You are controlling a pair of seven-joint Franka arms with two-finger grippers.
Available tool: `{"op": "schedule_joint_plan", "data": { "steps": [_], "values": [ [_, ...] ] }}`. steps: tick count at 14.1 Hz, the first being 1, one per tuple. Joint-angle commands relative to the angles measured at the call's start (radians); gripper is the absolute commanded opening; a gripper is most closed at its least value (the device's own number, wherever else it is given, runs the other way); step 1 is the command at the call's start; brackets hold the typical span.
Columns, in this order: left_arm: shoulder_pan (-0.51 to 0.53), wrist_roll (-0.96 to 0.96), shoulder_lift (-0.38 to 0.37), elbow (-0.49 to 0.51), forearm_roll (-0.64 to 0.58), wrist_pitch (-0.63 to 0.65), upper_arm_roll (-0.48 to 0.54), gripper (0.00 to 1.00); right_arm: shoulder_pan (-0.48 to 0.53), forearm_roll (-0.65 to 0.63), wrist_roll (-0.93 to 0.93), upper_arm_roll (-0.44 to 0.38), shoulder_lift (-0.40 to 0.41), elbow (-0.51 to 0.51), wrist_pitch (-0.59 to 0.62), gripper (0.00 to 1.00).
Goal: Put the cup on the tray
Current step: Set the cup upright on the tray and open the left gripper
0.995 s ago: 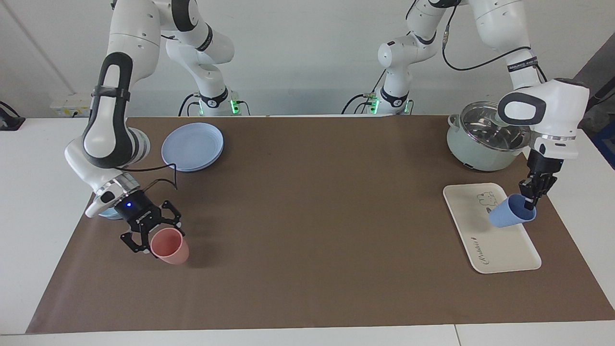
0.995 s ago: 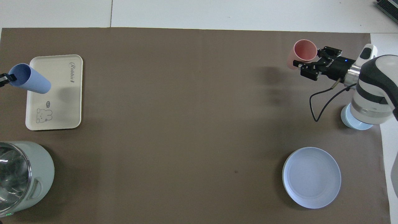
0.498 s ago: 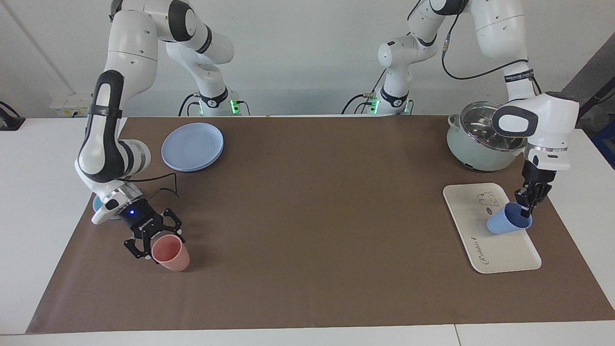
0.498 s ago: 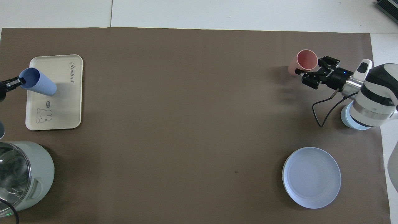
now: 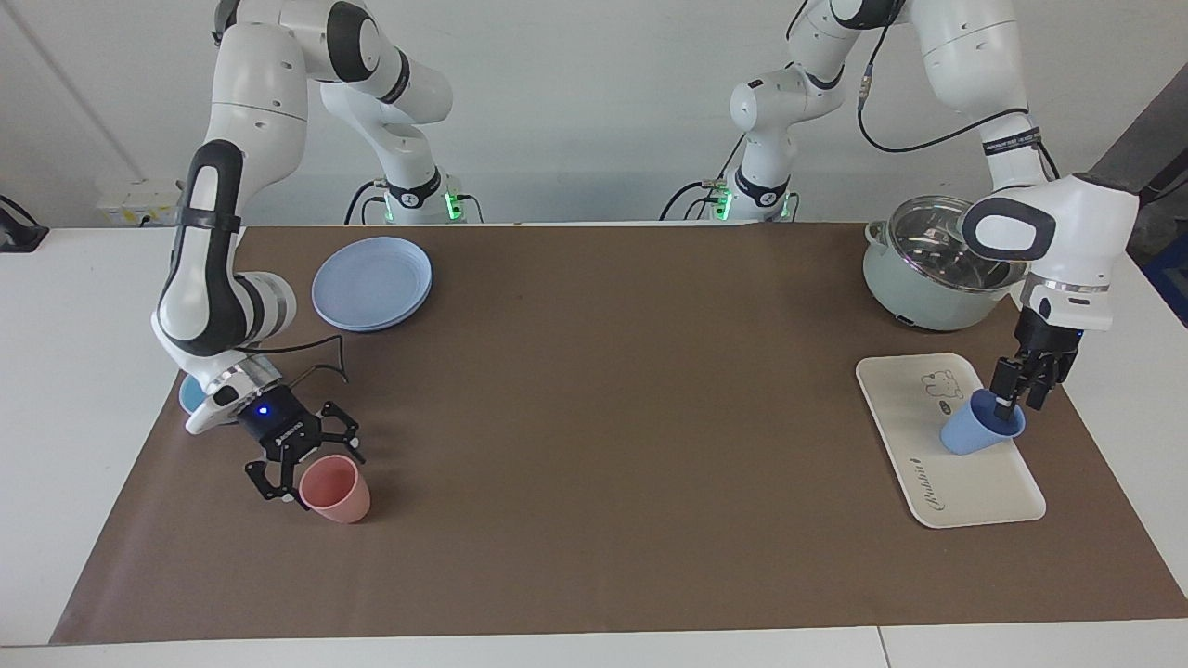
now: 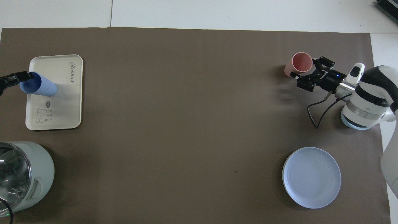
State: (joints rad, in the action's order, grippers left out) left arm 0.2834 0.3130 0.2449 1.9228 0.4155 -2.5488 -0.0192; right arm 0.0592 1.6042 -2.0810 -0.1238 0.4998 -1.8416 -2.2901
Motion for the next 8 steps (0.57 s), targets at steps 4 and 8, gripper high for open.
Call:
{"op": "schedule_joint_plan", "data": {
  "steps": [4,8],
  "values": [
    [0.013,0.006,-0.013,-0.262,-0.036,0.483,-0.001,0.79,-0.001,0.011,-0.004,0.003,-0.124,-0.054,-0.005,1.00],
    [-0.093,0.005,-0.018,-0.461,-0.267,0.826,-0.007,0.79,0.004,-0.252,0.103,-0.002,-0.242,-0.062,-0.003,1.00]
  ]
}}
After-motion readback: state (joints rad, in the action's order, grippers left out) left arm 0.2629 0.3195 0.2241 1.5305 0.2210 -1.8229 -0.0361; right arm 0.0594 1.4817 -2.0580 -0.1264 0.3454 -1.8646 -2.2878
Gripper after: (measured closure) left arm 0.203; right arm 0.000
